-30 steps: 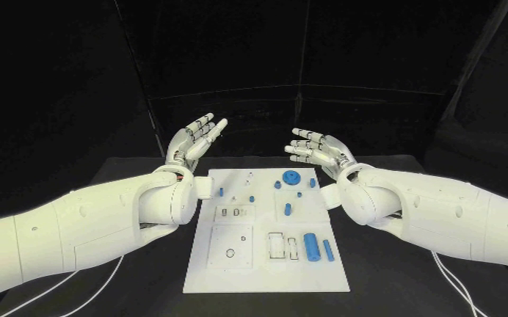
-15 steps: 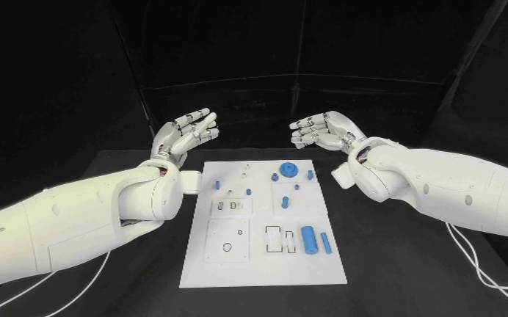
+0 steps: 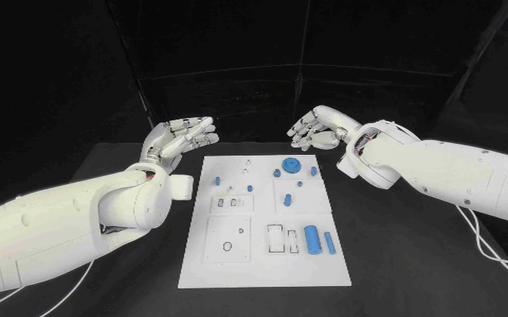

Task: Assemble the parts on the task board

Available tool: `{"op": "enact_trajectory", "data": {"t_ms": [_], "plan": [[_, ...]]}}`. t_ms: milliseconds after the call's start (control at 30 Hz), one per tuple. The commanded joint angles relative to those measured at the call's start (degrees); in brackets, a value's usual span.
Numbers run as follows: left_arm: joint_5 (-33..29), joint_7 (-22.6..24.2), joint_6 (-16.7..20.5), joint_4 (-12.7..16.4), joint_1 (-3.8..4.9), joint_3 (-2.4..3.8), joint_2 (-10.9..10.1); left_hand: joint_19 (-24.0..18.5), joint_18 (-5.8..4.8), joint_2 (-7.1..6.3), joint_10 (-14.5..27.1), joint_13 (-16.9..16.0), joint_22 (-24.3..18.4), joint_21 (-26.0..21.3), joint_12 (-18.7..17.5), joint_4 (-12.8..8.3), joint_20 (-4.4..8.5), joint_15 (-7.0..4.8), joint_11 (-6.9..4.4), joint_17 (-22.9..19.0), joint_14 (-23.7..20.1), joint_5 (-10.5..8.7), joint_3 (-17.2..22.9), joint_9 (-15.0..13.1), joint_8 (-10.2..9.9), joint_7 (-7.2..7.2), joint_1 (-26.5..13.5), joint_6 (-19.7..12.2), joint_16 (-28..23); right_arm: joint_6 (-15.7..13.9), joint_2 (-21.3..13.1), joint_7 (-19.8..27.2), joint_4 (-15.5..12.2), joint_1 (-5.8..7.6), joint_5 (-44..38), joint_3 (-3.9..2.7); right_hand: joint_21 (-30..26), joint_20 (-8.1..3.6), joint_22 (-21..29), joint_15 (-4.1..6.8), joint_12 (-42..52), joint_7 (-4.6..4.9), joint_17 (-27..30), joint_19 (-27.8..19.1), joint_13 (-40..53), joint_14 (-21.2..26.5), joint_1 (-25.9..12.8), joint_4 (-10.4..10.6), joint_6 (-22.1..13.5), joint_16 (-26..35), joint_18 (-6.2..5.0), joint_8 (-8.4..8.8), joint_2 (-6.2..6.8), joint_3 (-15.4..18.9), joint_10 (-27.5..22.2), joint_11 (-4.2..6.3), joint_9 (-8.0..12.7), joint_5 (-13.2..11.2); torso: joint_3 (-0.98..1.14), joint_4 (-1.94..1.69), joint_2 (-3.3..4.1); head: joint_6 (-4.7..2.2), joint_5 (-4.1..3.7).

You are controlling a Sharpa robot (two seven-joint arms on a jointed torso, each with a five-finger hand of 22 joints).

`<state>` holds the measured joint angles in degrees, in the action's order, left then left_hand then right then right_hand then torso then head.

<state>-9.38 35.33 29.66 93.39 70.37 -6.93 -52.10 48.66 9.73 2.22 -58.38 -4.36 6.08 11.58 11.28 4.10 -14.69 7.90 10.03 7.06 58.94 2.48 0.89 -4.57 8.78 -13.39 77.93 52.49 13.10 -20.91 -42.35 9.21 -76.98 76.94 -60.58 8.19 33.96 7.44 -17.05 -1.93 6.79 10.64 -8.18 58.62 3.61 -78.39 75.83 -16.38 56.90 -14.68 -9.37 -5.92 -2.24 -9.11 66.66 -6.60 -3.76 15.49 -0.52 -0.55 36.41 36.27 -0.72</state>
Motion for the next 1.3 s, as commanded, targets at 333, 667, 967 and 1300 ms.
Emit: {"op": "enact_trajectory", "data": {"t_ms": [333, 667, 967, 1300], "plan": [[3.6, -1.7, -4.5, 6.3, 2.66, 0.05, -3.1, 3.6, 0.86, 0.02, -3.4, 0.5, -0.1, 0.7, -0.3, -2.6, 1.35, -1.36, -1.24, 1.0, 3.8, 0.22, 0.8, 0.6, -0.3, 1.16, 2.7, 2.6, 1.0, 7.9, 2.7, -13.1, -1.0, 0.95, -27.6, -0.24, 14.3, -1.94, -8.4, 2.21, -3.2, -1.26, -10.1, 2.6, 0.1, -8.1, -3.3, 0.4, 2.3, -11.7, -1.12, 2.29, 3.28, -3.9, 2.1, 1.54, 0.0, -1.1, 0.11, -0.71, 4.32, -1.7, -0.48], [4.1, -2.0, -5.7, 5.7, 3.21, 0.04, -2.5, 3.5, 0.77, -0.05, -3.3, 0.7, -0.4, 0.3, -1.3, -2.8, 1.29, -1.19, -1.1, 0.9, 3.4, 0.22, 0.8, 0.7, -0.8, 1.1, 2.6, 2.7, 0.3, 10.0, 4.6, -14.8, -0.3, 1.07, -30.1, -0.27, 20.7, -1.93, -13.1, 2.33, -2.9, -1.58, -16.8, 4.8, 0.4, -7.8, -4.5, 1.0, 0.4, -22.3, -0.89, 2.17, 3.98, -5.8, 1.4, 1.63, -0.1, -1.6, 0.21, -0.74, 5.66, -1.86, -0.74], [4.2, -2.2, -6.6, 5.0, 3.26, 0.04, -1.6, 3.5, 0.77, -0.01, -3.3, 0.7, -0.5, 0.2, -1.5, -2.7, 1.28, -1.17, -1.07, 1.0, 3.4, 0.22, 0.8, 0.7, -0.9, 1.06, 2.5, 2.7, 0.2, 11.3, 6.0, -15.1, 1.0, 1.07, -30.4, -0.28, 33.4, -1.62, -30.4, 2.04, -2.8, -1.47, -34.0, 11.2, 0.6, -7.8, -5.0, 1.4, -0.3, -40.8, 1.65, 2.13, 4.88, -7.2, 0.3, 1.43, -0.1, -1.8, 0.18, -0.98, 6.2, -1.78, -0.81], [4.2, -2.7, -7.2, 4.4, 3.26, 0.04, -1.3, 3.5, 0.76, 0.0, -3.3, 0.7, -0.5, 0.1, -1.6, -2.7, 1.26, -1.15, -1.04, 1.0, 3.4, 0.22, 0.8, 0.8, -1.0, 1.02, 2.4, 2.8, 0.1, 11.8, 7.0, -15.7, 2.0, 1.07, -30.4, -0.28, 36.6, -1.38, -34.6, 1.82, -2.2, -1.33, -39.2, 12.4, 0.9, -7.4, -4.9, 1.8, -1.5, -46.4, 2.23, 2.24, 5.41, -7.3, -0.4, 1.26, 0.0, -2.1, 0.13, -1.04, 6.4, -1.51, -0.98]]}}
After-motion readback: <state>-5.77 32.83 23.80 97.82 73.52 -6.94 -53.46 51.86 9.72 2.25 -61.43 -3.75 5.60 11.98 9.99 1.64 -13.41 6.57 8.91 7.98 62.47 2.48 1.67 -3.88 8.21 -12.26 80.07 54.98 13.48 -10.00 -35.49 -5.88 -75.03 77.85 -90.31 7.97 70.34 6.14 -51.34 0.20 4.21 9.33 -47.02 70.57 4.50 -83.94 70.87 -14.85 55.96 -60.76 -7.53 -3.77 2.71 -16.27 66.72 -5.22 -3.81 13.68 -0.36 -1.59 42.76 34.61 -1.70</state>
